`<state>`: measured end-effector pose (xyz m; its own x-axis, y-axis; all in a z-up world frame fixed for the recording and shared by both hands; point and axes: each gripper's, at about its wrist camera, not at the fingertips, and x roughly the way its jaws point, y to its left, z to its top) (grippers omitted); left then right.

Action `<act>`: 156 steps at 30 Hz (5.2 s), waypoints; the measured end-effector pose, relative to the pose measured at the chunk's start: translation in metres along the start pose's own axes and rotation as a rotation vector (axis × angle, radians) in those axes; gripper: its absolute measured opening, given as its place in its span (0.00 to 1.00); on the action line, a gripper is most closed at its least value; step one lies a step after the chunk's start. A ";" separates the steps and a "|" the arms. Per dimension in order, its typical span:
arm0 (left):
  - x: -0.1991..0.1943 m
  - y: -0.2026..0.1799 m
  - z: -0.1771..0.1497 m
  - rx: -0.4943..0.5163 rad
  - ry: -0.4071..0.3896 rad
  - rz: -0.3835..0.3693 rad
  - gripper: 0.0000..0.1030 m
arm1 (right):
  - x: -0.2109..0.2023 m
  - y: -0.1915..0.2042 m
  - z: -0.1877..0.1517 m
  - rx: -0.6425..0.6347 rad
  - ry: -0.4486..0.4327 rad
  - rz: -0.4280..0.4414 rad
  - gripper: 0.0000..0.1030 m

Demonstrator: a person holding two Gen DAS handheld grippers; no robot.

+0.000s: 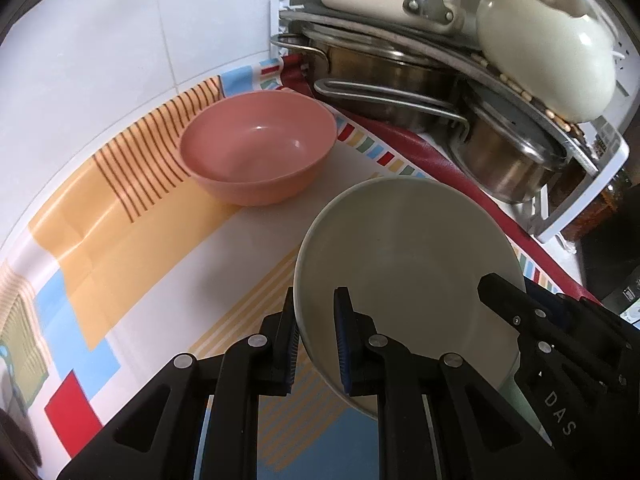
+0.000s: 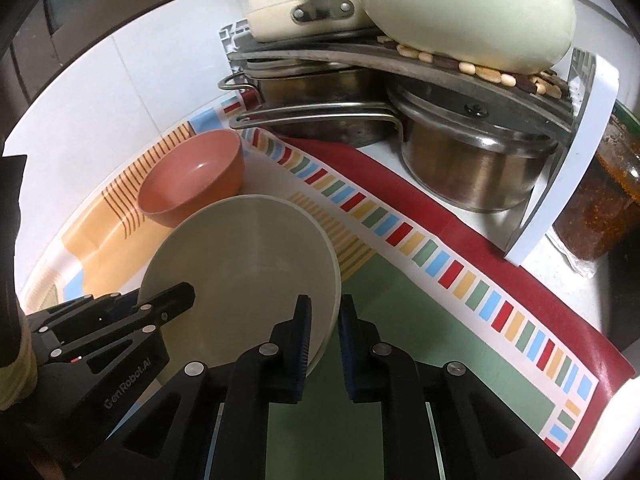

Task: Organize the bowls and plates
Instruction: 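Close both grippers on the white bowl rim and lift it, then carry the white bowl with both grippers toward the stacked plates, then lower the white bowl onto the tablecloth and open both grippers, then move both grippers to the pink bowl beside the pot rack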

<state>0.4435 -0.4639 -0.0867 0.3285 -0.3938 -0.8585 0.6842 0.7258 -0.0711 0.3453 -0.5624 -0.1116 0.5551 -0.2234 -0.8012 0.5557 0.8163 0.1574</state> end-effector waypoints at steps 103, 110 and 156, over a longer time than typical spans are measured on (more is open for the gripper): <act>-0.166 0.091 -0.236 -0.360 0.006 0.167 0.51 | -0.096 0.117 -0.163 -0.393 0.197 0.265 0.29; -0.184 0.088 -0.200 -0.290 -0.099 0.190 0.53 | -0.109 0.107 -0.134 -0.315 0.091 0.266 0.35; -0.055 0.080 0.049 0.010 -0.213 0.188 0.58 | 0.000 0.060 0.049 -0.050 -0.178 0.108 0.45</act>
<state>0.5124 -0.4115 -0.0207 0.5789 -0.3631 -0.7301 0.6045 0.7920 0.0855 0.4085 -0.5393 -0.0738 0.7131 -0.2200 -0.6657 0.4578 0.8652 0.2044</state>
